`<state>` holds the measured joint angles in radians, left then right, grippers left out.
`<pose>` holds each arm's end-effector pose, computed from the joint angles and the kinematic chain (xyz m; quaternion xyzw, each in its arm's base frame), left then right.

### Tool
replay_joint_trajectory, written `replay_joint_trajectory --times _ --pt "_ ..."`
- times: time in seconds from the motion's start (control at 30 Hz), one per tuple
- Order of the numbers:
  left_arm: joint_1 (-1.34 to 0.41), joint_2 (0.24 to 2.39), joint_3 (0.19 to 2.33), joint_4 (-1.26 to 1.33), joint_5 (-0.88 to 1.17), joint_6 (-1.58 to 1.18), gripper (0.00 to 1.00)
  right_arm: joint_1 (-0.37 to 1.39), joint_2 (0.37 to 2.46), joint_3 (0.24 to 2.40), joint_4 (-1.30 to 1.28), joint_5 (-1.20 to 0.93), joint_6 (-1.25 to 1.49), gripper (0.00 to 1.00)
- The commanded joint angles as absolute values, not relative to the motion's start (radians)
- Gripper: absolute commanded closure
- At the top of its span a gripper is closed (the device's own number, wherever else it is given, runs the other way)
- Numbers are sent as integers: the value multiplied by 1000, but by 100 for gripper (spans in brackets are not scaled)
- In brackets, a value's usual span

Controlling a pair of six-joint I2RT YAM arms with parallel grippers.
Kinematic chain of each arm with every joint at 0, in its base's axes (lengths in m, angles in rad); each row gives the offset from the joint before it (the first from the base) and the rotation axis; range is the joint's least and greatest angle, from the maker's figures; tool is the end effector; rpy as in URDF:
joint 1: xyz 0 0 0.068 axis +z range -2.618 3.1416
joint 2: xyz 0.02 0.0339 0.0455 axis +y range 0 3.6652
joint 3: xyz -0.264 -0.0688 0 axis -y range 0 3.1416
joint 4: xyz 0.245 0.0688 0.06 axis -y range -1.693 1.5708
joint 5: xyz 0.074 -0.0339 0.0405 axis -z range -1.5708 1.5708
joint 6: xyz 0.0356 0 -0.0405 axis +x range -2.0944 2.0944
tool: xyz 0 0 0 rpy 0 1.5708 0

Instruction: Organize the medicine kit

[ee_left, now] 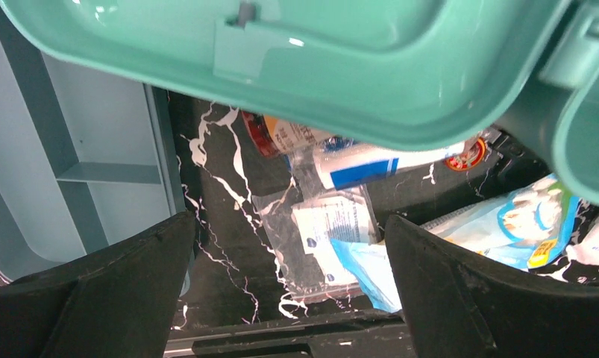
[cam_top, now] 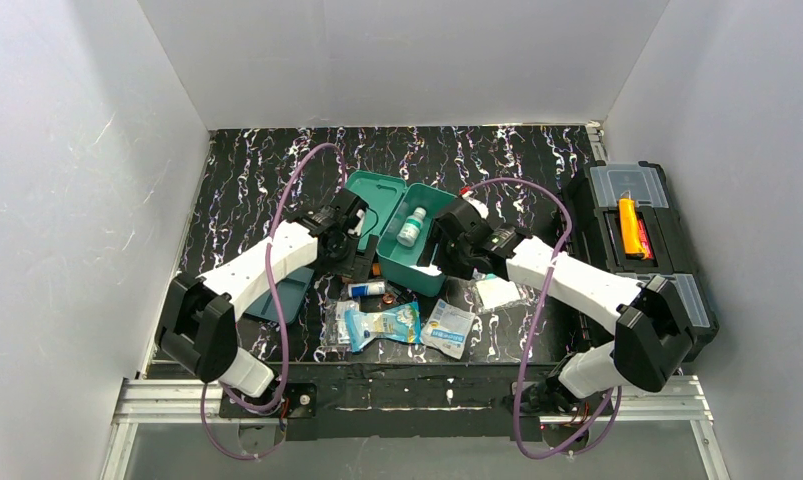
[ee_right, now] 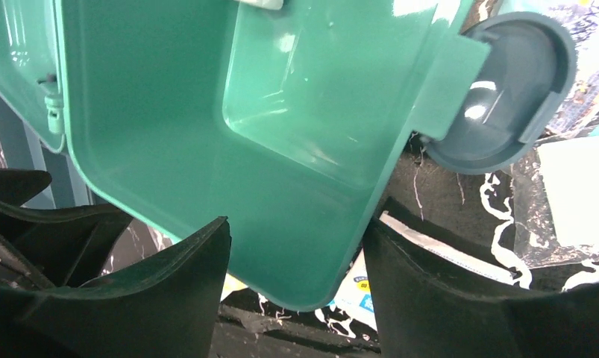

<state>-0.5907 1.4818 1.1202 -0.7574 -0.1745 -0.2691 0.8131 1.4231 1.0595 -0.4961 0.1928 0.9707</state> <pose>0.2481 -0.1589 0.2478 0.1362 0.9615 -0.0158 0.2382 0.2129 0.2151 0.2610 0.1069 0.9276 0.2130 0.2878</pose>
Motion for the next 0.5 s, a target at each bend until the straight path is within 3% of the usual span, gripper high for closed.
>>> replay_joint_trajectory --times 0.0,0.13,0.47 --pt "-580 1503 1192 -768 -173 -266 0 814 1437 1111 -487 285 1011 30" --pt "-576 1526 1236 -773 -185 -262 0 798 1450 1126 -485 315 1034 36" --pt "-552 1537 1202 -732 -206 -250 0 738 1483 1148 -457 326 1068 79"
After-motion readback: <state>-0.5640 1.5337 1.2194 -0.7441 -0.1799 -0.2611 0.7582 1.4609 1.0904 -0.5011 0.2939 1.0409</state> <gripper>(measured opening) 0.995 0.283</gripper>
